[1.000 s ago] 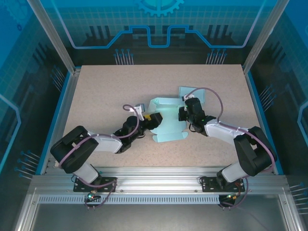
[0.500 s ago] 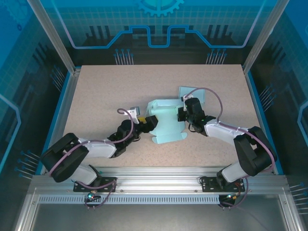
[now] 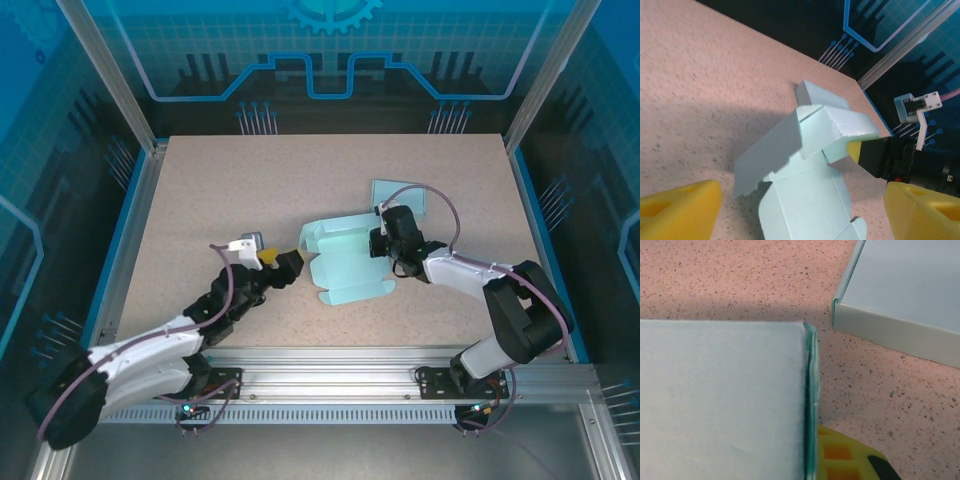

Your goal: Fold the paper box

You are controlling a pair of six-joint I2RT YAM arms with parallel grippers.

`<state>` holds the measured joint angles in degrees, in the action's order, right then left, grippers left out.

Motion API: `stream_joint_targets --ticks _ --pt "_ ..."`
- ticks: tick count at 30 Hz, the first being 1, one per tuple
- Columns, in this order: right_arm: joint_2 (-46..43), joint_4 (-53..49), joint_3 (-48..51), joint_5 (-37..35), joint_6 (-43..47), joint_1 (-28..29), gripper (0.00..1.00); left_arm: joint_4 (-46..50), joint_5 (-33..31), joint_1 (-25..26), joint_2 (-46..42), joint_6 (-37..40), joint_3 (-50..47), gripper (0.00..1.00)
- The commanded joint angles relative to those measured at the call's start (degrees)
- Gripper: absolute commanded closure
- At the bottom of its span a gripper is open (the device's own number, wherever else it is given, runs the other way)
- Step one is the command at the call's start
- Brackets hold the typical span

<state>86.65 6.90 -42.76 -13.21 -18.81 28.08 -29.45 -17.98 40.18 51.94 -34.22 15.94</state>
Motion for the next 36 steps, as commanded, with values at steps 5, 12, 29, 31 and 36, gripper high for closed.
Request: stream_joint_targets --ticks 5,12,29,31,36 --pt "0.76 0.00 -1.56 0.40 0.54 0.58 1.00 23.99 -13.28 -3.43 -8.14 7.91 8.04 0.25" --pt "0.62 -0.04 -1.45 0.38 0.53 0.58 1.00 28.75 -9.06 -10.47 3.76 11.89 17.74 0.26" --pt "0.45 0.05 -1.28 0.50 0.53 0.58 1.00 20.52 -1.03 -13.27 38.14 16.47 31.56 0.26" --pt "0.45 0.03 -1.27 0.39 0.55 0.57 1.00 19.54 0.79 -13.22 39.00 15.58 31.39 0.26" --pt "0.62 0.05 -1.44 0.38 0.57 0.58 1.00 18.16 3.75 -12.88 39.20 13.77 30.35 0.26"
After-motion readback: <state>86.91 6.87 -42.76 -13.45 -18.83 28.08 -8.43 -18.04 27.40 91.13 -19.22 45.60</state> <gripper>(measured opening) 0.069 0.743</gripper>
